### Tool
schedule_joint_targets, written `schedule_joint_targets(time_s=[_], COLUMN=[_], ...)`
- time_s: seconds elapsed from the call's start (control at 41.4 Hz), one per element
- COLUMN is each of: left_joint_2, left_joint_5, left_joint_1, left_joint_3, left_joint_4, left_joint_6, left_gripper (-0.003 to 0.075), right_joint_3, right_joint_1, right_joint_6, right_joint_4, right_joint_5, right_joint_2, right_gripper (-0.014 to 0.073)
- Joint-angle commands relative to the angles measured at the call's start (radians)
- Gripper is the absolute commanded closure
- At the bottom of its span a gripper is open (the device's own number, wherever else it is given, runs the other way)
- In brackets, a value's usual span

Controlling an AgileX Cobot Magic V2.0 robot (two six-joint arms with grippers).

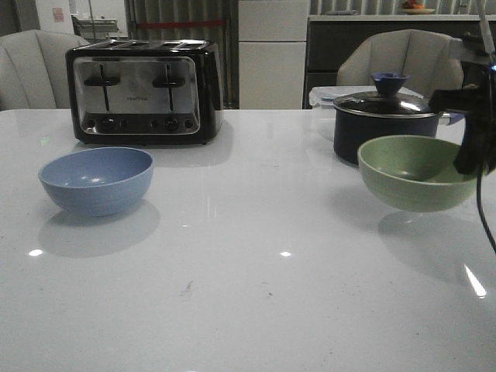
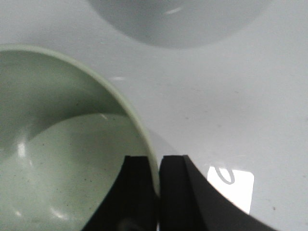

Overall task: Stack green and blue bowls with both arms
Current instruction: 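Carry the green bowl with the right gripper to the table center, then release the green bowl and withdraw the right gripper upward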

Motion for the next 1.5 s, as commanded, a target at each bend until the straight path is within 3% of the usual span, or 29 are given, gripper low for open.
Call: schedule_joint_targets(time_s=[0.0,0.218,0.435,0.725,0.991,1.257,1.475], left_joint_2=[0.005,0.005,0.005,0.005,0.005,0.005,0.005], left_joint_5=[-0.078,-0.078,-0.078,-0.078,-0.078,-0.078,-0.078], left_joint_1=[-0.009,-0.009,-0.009,-0.009,-0.009,-0.009,-0.009], left_joint_3=[-0.027,-0.027,-0.027,-0.027,-0.027,-0.027,-0.027], left_joint_4=[-0.001,-0.001,-0.001,-0.001,-0.001,-0.001,-0.001], left_joint_6=[0.002,0.002,0.002,0.002,0.002,0.002,0.002], left_gripper=[0.0213,0.0213,0.0213,0.0213,0.0213,0.0213,0.0213], right_joint_3=[-0.032,-0.032,-0.032,-0.032,-0.032,-0.021,0.096], right_joint_1=[0.081,0.302,0.431,0.448,0.448,0.453,0.479], right_joint_6=[-0.043,-0.048,-0.048,-0.048,-0.048,-0.052,-0.123], right_joint_4=[0.023,0.023,0.023,0.032,0.032,0.032,0.031], right_joint_5=[-0.011,-0.004,-0.030,-0.048,-0.083,-0.079,-0.112], right_joint_2=[-0.101,-0.096,-0.044,0.017,0.011,-0.137,-0.382], right_gripper=[0.0543,0.0543,0.0543,0.0498,0.0195,0.0190,0.0190])
